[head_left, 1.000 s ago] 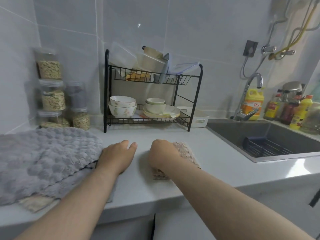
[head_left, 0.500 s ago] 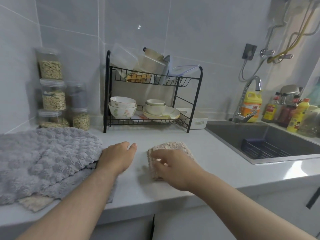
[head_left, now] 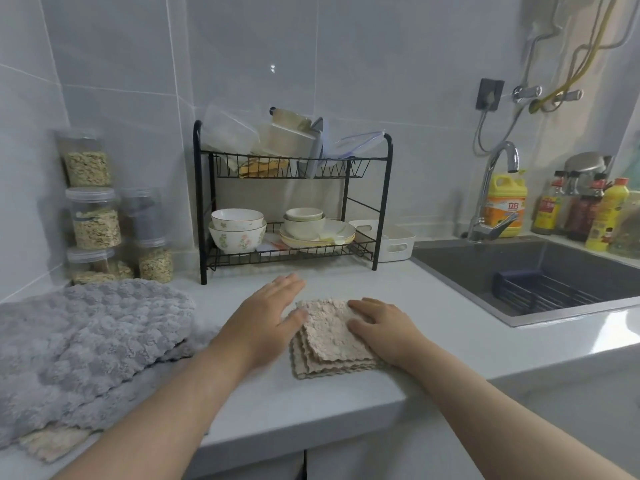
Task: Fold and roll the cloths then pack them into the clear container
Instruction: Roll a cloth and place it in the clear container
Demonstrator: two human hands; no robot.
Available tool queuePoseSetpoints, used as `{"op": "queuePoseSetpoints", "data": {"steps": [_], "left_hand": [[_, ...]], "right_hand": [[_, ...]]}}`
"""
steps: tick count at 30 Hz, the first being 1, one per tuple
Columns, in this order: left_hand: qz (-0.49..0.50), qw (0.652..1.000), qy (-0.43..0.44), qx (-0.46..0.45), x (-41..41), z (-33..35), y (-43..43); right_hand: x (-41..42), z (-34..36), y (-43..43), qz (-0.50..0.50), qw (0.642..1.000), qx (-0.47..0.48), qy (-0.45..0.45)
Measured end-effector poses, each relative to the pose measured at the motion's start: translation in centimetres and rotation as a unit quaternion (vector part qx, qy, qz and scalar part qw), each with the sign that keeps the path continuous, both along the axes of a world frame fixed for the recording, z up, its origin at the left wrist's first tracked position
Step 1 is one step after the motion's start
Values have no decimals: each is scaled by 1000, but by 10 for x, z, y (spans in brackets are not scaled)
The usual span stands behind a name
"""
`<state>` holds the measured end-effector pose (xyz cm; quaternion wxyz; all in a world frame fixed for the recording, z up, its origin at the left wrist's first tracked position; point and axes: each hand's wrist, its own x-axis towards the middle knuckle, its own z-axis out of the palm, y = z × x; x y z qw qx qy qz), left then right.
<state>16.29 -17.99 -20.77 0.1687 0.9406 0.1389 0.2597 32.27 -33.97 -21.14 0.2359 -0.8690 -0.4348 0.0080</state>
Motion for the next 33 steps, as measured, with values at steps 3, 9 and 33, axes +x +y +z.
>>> {"op": "queuePoseSetpoints", "data": {"steps": [3,9,33], "left_hand": [[-50,991,108,59,24,8,-19],[-9,954,296,48,32,5,-5],[-22,759,-174,-627,70,-3,-9]], "right_hand": [[4,-4,0,2,999,28,26],[14,-12,-2,-3,976,145,164],[20,1,1,22,897,311,314]]}}
